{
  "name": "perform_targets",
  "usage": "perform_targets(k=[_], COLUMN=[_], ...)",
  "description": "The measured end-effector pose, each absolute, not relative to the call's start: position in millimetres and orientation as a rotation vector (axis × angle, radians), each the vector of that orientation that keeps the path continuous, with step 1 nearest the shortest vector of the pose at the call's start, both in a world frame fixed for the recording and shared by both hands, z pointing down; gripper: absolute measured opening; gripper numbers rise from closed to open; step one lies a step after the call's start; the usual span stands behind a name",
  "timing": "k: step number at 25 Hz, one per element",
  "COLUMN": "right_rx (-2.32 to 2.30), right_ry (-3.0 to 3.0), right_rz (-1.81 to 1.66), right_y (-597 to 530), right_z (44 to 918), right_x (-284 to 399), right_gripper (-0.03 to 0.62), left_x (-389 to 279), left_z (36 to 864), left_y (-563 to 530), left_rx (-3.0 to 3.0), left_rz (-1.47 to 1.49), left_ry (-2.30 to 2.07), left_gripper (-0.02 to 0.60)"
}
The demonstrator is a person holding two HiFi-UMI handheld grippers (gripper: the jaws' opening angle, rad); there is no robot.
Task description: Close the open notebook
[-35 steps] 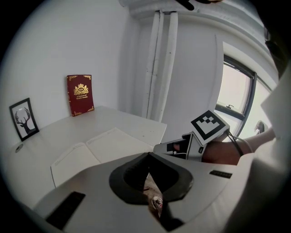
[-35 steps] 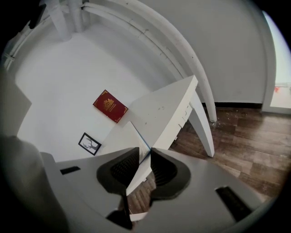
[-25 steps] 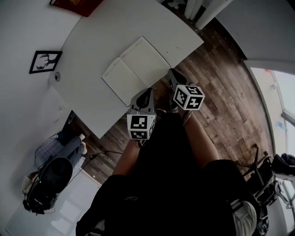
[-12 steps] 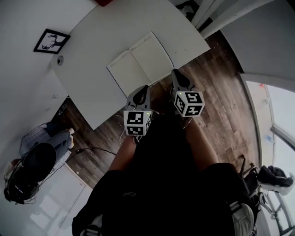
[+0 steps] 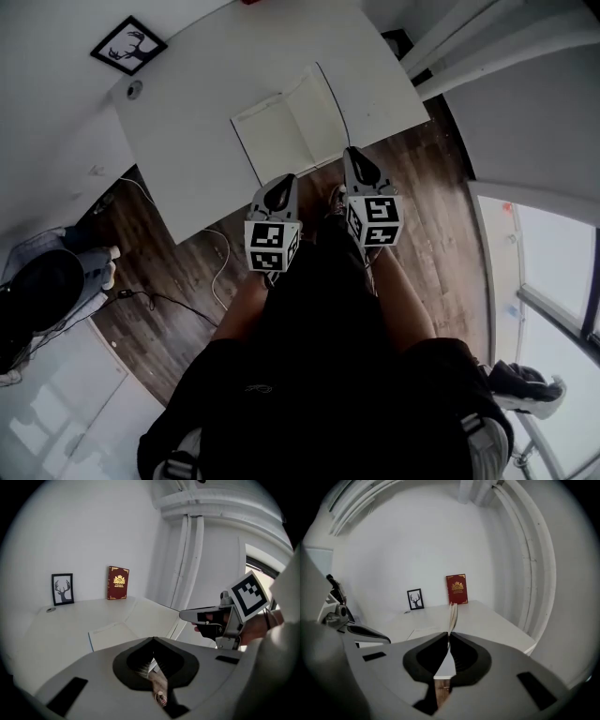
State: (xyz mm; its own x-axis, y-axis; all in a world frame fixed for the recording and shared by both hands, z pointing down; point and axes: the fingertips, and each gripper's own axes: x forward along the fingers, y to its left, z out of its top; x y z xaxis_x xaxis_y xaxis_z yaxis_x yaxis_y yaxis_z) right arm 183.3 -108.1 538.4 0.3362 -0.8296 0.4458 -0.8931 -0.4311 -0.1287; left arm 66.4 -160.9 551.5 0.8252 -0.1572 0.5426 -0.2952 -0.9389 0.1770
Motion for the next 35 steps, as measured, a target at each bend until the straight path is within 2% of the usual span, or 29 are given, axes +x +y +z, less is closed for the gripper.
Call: perform_targets(k=[15, 35], right_rx=[2.159, 1.801], right_ry=[-1.644, -1.703], right_rz=[0.448, 0.287], right_y=[-147, -187], right_z=[519, 558], right_x=[111, 31], right_gripper=[0.035, 0.035], left_x=[-7, -67], left_z=[558, 570], left_y=[-186, -209], left_rx=[2.648, 2.583], left_rz=[0.671, 0.637], left_ry=[-0.516, -0.627], left_gripper=[0.003, 0.003])
